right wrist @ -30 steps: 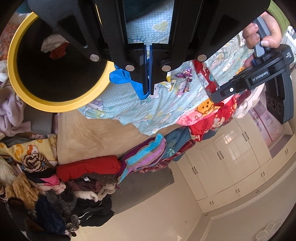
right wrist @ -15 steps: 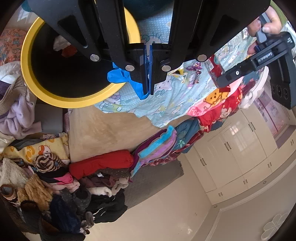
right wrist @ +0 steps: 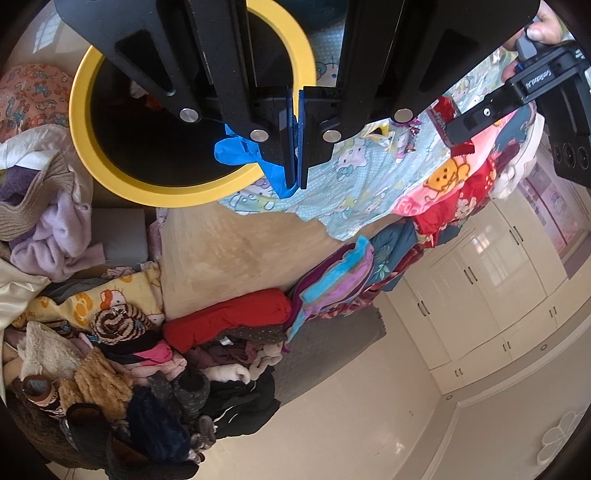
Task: Collect trash
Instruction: 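Hold the red wrapper over the bin with the left tool while the right tool holds the blue bow there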
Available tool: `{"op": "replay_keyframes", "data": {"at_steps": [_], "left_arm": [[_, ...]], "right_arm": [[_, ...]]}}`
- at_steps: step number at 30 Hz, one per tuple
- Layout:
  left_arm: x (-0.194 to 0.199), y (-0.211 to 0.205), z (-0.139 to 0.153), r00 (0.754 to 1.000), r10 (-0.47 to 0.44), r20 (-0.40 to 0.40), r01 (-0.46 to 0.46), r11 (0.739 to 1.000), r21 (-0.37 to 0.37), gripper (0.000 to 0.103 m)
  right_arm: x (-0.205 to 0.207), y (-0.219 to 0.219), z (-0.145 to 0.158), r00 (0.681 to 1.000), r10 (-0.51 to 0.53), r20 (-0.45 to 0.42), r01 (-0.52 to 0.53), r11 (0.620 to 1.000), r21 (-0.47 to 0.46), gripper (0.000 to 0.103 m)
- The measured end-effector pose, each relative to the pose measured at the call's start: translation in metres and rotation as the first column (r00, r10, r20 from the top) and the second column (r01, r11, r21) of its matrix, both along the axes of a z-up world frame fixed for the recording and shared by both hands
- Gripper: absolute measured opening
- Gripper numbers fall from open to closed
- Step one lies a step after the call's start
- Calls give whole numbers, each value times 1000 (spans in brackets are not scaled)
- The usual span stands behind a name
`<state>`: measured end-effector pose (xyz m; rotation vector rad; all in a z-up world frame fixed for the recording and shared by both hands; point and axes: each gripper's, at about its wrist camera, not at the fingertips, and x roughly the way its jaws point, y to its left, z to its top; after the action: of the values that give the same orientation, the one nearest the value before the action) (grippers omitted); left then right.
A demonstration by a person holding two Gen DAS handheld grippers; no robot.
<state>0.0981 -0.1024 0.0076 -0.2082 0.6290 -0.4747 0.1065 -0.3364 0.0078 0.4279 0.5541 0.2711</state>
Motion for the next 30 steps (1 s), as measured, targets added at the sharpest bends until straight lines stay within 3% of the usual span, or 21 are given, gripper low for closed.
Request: {"op": "replay_keyframes", "data": {"at_steps": [30], "left_arm": [[1, -46, -28, 995, -88, -36, 89, 996, 32, 9]], "right_arm": [[5, -44, -23, 992, -114, -56, 113, 993, -17, 2]]}}
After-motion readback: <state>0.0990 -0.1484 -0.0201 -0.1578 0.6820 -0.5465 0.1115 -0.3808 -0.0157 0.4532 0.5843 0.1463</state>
